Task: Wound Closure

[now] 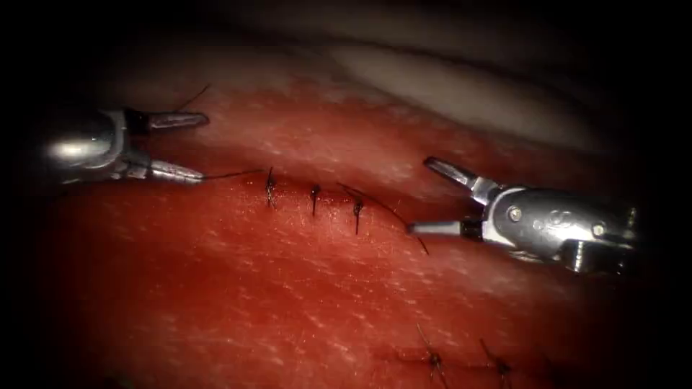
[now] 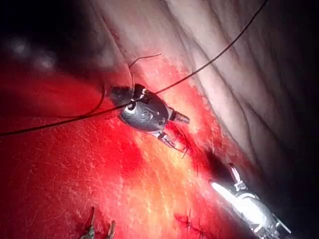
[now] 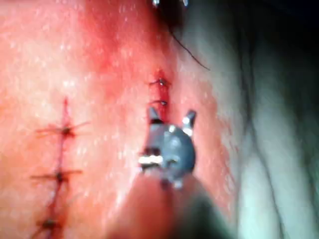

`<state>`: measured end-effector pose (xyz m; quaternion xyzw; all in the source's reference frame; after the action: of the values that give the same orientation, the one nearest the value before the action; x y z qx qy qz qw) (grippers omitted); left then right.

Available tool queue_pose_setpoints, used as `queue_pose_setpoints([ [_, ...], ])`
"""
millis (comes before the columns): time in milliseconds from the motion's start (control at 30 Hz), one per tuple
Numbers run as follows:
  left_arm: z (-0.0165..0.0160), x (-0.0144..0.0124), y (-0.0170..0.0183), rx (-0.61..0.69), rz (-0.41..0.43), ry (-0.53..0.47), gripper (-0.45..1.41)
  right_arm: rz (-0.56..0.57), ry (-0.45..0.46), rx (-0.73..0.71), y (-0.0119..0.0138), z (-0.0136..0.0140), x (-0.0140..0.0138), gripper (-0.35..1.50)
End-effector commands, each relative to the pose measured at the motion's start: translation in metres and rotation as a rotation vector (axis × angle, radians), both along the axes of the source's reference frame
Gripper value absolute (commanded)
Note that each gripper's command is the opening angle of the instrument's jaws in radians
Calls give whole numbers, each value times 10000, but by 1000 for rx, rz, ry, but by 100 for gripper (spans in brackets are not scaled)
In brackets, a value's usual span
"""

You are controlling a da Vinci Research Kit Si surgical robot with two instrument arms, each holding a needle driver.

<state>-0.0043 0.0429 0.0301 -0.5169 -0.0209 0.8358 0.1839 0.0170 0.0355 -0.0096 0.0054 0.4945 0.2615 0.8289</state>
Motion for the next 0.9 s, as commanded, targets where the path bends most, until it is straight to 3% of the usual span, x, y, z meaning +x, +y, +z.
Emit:
queue_pose_setpoints([
  [33,7,-8,-16,-29,20,30,67,2,7,-1,3,-5,12,130],
  [167,20,-19,-38,-137,91,151,66,17,33,-6,4,-19,15,130],
  [200,38,-29,-57,-253,208,329,65,44,61,-13,7,-29,14,130],
  [267,47,-33,-70,-274,276,438,65,47,65,-15,7,-30,14,130],
  [300,53,-35,-82,-287,350,506,65,44,63,-21,7,-29,14,130],
  [400,56,-35,-107,-309,468,593,63,45,63,-21,7,-28,14,130],
  [500,51,-32,-119,-313,507,631,61,44,63,-21,6,-28,14,130],
  [633,24,-7,-151,-291,608,694,56,43,64,-21,6,-29,13,130],
  [767,-2,14,-161,-283,619,691,54,41,70,-22,5,-29,13,130],
  [800,-24,27,-159,-278,617,697,54,41,70,-22,5,-29,13,130],
  [900,-48,34,-154,-267,620,692,54,41,70,-23,5,-29,13,130],
])
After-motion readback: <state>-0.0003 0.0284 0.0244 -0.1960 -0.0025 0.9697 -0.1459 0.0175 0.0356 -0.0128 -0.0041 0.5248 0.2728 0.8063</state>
